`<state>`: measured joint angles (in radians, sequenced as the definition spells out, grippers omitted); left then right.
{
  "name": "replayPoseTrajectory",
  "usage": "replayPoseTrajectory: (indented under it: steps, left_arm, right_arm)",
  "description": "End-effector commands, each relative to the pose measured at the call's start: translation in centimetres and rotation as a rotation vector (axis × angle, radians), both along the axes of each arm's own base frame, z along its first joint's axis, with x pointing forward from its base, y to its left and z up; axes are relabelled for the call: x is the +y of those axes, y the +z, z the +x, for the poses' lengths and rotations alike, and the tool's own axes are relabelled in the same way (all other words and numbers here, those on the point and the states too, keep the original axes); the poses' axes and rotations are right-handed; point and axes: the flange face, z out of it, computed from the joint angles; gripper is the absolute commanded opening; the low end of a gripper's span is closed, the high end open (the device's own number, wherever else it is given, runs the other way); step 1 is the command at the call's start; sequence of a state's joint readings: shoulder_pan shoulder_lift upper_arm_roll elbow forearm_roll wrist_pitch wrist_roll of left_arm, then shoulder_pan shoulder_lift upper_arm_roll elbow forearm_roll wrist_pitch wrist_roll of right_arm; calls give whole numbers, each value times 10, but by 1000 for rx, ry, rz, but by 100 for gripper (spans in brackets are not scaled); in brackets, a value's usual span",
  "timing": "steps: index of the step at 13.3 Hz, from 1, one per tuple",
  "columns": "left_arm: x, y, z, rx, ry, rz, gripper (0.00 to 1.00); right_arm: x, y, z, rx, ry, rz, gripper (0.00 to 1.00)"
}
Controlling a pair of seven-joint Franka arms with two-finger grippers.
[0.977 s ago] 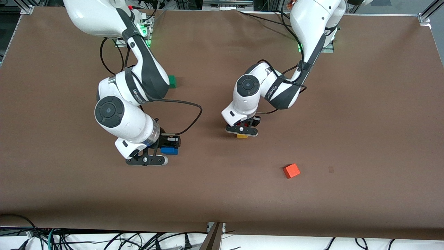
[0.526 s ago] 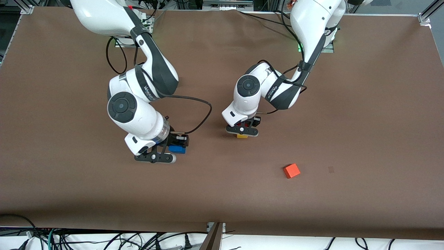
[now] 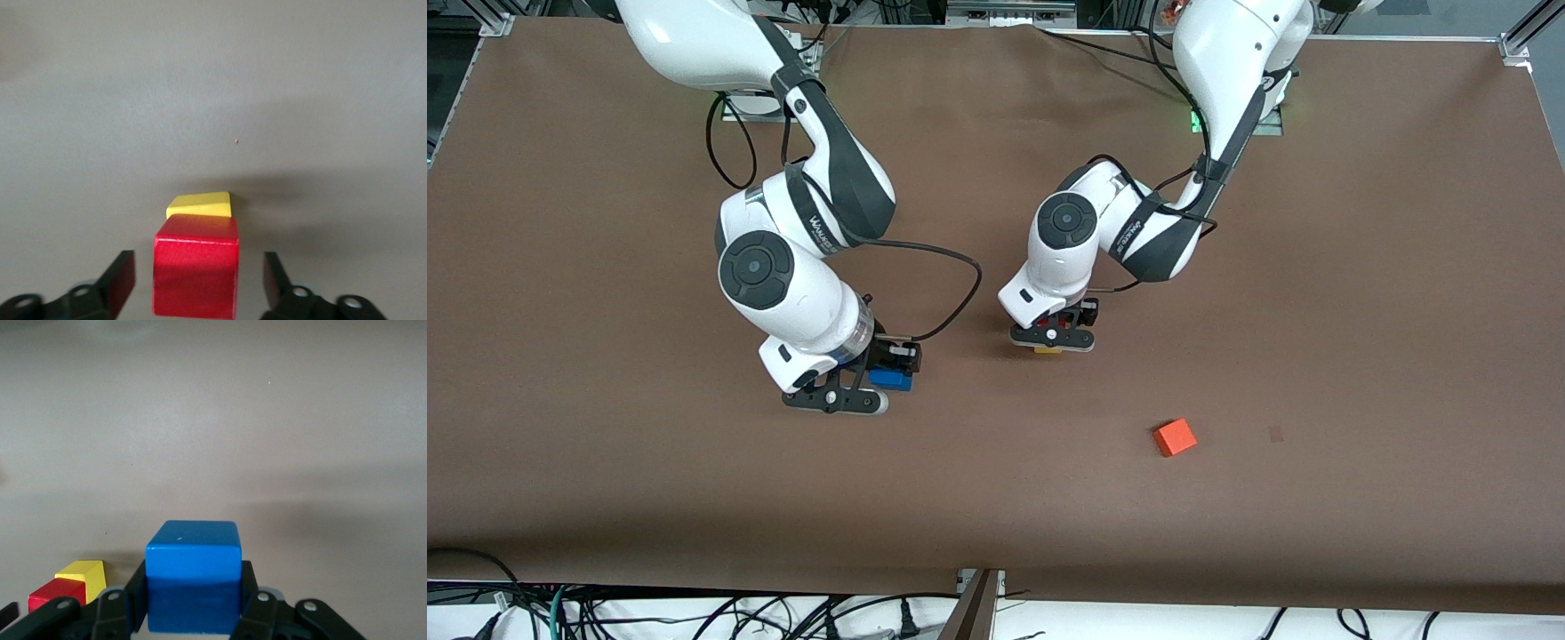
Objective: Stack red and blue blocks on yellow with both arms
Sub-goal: 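Lower the red cube onto the yellow cube while the right gripper lifts blue, then open the left gripper and withdraw while the right gripper carries blue over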
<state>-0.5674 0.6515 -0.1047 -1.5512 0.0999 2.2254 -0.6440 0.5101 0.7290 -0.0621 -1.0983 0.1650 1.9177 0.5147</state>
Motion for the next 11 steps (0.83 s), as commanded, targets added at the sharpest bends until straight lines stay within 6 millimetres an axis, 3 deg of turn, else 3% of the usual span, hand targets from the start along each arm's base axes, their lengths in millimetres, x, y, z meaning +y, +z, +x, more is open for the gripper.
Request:
replayPoseTrajectory:
  steps: [1, 3, 6, 7, 11]
  left_arm:
    - [11, 61, 7, -1, 44, 29, 100]
    - [39, 92, 33, 18, 92, 55, 100]
    - [130, 130, 87, -1, 198, 44, 100]
    - [168, 136, 103, -8, 233, 41, 100]
    - [298, 160, 134, -11, 172, 43, 100]
  right_arm:
    - [7, 4, 2, -14, -31, -4, 33]
    - [28, 1, -11, -3, -48, -10, 33]
    - [61, -4, -31, 18, -114, -25, 34]
    - [74, -6, -38, 19, -139, -21, 35]
    - [140, -20, -74, -3, -232, 24, 36]
